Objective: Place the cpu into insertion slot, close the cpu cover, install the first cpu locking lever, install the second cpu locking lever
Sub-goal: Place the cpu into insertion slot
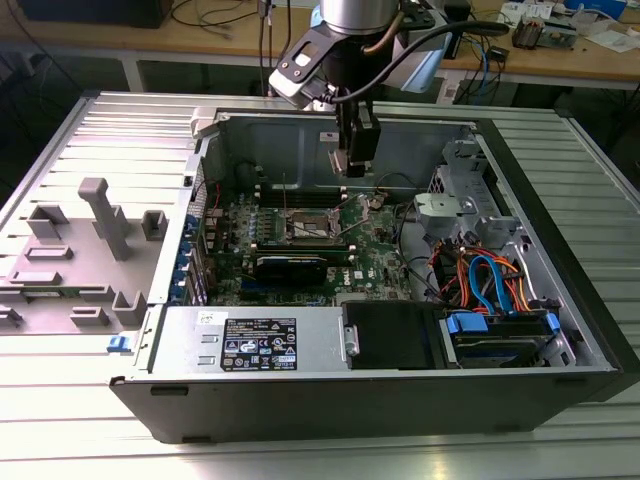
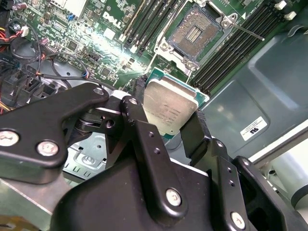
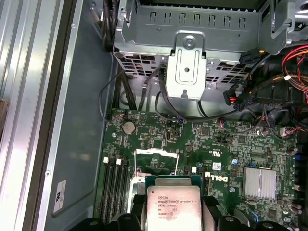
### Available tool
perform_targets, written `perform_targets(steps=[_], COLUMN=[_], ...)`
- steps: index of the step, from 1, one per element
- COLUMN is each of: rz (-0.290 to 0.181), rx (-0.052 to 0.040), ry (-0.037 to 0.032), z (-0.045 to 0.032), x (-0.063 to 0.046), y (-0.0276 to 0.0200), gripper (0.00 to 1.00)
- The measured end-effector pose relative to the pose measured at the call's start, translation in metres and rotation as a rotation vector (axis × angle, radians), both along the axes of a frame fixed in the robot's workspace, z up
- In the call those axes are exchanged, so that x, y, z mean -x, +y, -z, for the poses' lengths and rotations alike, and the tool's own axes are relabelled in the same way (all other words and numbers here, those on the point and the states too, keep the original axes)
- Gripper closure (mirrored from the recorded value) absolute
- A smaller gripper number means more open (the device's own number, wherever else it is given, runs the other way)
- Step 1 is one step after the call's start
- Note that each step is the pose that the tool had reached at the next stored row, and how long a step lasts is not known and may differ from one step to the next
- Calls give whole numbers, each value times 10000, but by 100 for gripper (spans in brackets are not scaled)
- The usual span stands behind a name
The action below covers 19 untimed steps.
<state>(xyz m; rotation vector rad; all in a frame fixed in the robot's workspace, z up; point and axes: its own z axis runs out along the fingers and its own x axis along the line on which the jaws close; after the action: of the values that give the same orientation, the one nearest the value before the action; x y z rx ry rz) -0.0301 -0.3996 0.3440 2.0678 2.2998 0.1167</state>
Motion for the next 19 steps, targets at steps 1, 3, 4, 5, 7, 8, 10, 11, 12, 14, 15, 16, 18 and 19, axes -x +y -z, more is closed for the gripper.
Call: perform_targets(steps=[1,3,4,5,7,8,10,11,12,14,15,16,18,19], rz=[6,19,23,29,37,45,50,50,49,50,50,50,75,94], rx=[0,-1,0,0,0,-1,-1,0,1,1,1,1,0,0], ry=[0,2,4,5,4,4,4,4,4,5,4,4,4,4], z=[1,5,6,8,10,10,10,11,11,12,12,12,16,20], x=[0,0,0,0,0,0,0,0,0,0,0,0,0,0], y=[0,0,0,0,0,0,0,0,0,0,0,0,0,0], gripper=[45,45,45,45,45,45,45,45,45,45,45,45,45,45])
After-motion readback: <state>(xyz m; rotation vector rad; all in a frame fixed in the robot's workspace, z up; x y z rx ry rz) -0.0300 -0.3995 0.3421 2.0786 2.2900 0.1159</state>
